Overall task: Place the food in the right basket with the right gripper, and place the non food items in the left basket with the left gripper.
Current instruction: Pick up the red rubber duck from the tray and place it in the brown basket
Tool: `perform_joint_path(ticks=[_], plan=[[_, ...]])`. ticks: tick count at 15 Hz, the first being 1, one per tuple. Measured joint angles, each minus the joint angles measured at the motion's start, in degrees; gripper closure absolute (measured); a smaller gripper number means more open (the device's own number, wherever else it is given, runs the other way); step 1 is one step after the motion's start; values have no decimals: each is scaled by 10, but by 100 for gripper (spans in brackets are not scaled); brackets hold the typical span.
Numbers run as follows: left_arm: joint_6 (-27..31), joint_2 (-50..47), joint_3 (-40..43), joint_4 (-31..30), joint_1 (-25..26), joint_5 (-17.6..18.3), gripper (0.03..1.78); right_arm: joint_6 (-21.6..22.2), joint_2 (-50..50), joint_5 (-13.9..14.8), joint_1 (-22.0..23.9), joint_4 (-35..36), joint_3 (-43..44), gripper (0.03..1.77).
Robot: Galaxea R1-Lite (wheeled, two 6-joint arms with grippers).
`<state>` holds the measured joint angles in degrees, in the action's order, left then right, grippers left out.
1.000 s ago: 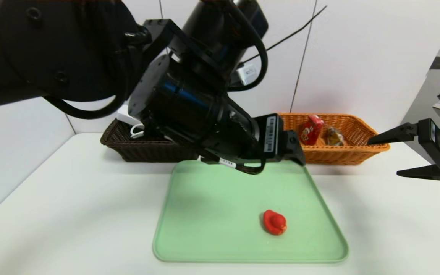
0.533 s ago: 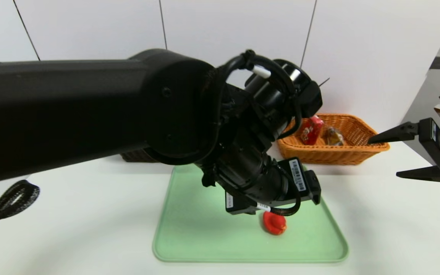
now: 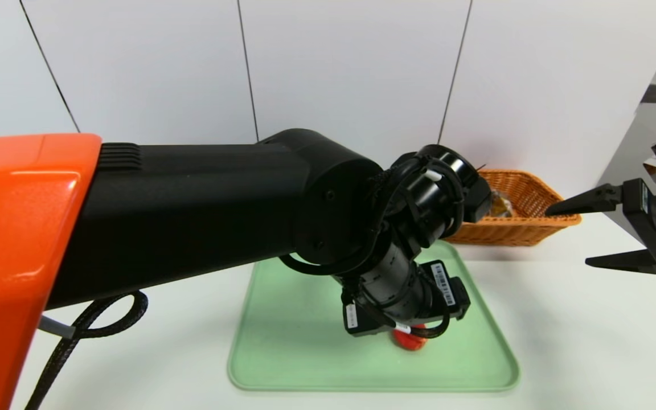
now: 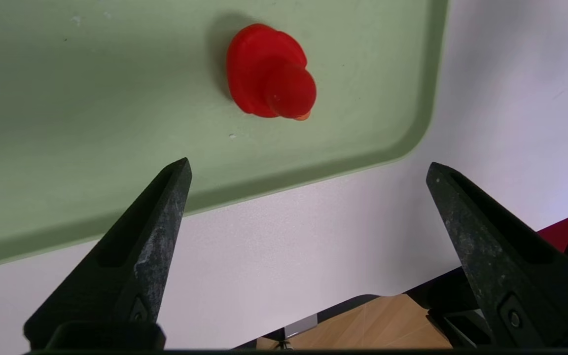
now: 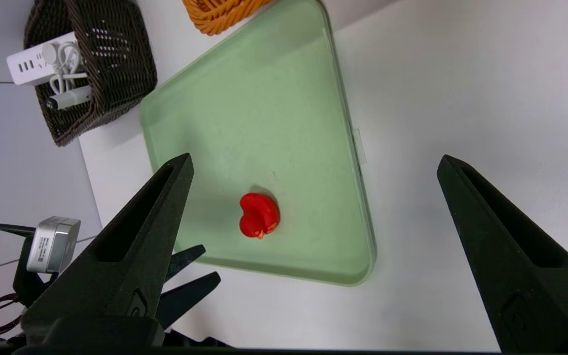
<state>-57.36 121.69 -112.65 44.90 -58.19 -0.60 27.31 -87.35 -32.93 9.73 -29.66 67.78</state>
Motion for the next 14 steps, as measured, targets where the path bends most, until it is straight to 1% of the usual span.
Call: perform_joint_path(ticks=[4, 8, 12, 14], plan=[[12, 12, 0, -29, -4, -6, 12, 0, 0, 0, 0, 14, -10, 9], [58, 32, 0, -38, -15, -55, 12, 0, 0, 0, 1, 21, -10, 9], [132, 54, 0, -37, -18, -95, 12, 1, 0, -1, 1, 23, -10, 9], [148, 62, 0, -38, -19, -98, 12, 0, 0, -1, 2, 23, -10, 9]])
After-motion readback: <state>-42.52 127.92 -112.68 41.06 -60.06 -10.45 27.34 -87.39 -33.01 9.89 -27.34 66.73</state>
